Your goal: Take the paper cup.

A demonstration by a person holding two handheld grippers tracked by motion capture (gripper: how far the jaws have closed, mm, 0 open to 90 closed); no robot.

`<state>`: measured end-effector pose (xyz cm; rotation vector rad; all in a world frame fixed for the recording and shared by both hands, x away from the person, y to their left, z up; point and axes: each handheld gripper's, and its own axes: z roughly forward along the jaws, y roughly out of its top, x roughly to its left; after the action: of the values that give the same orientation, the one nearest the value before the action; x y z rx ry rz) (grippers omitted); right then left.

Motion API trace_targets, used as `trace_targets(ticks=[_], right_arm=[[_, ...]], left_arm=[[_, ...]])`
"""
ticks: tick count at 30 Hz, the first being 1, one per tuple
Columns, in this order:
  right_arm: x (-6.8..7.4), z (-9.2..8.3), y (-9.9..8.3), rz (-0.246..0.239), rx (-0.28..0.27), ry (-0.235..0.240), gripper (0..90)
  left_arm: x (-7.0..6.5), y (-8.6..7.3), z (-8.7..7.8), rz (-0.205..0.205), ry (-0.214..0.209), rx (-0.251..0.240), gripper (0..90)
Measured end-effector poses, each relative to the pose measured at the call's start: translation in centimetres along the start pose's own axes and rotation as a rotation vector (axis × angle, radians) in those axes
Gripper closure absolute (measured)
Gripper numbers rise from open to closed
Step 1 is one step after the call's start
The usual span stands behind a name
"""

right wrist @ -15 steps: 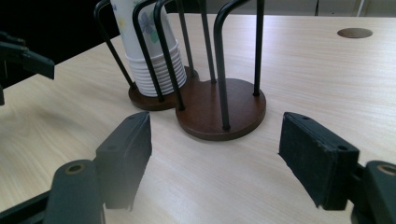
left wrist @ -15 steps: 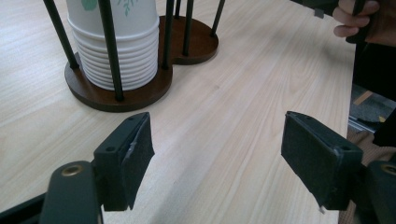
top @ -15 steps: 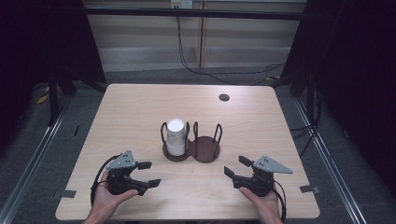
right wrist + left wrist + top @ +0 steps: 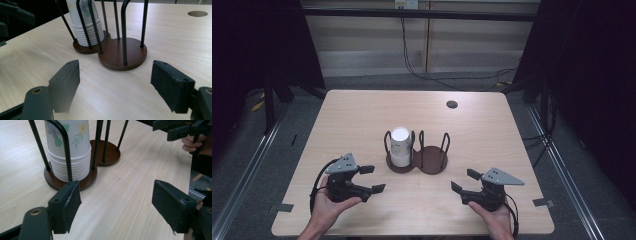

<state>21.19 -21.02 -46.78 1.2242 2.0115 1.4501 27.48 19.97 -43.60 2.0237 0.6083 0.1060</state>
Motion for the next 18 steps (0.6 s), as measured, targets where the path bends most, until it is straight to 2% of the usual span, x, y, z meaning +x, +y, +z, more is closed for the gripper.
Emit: trace_targets(ticks=[4, 9, 12, 14, 18], right_arm=[[0.2, 0.0, -0.1, -0.009, 0.008, 0.009, 22.6], [0.3, 0.2, -0.1, -0.013, 0.017, 0.013, 22.6], [0.4, 0.2, -0.1, -0.015, 0.018, 0.014, 22.4], [0.5, 0.1, -0.1, -0.015, 0.018, 0.016, 22.2], [0.5, 0.3, -0.1, -0.010, 0.036, 0.030, 24.1]], left_arm=[[0.1, 0.5, -0.1, 0.007, 0.012, -0.002, 23.1], [0.4, 1.1, 0.0, 0.009, -0.008, 0.014, 23.3], [0.7, 1.5, -0.2, 0.006, -0.013, 0.019, 26.6], [0.9, 1.8, -0.3, -0.002, -0.013, 0.000, 23.3], [1.1, 2.4, -0.3, 0.006, -0.020, 0.008, 23.1]])
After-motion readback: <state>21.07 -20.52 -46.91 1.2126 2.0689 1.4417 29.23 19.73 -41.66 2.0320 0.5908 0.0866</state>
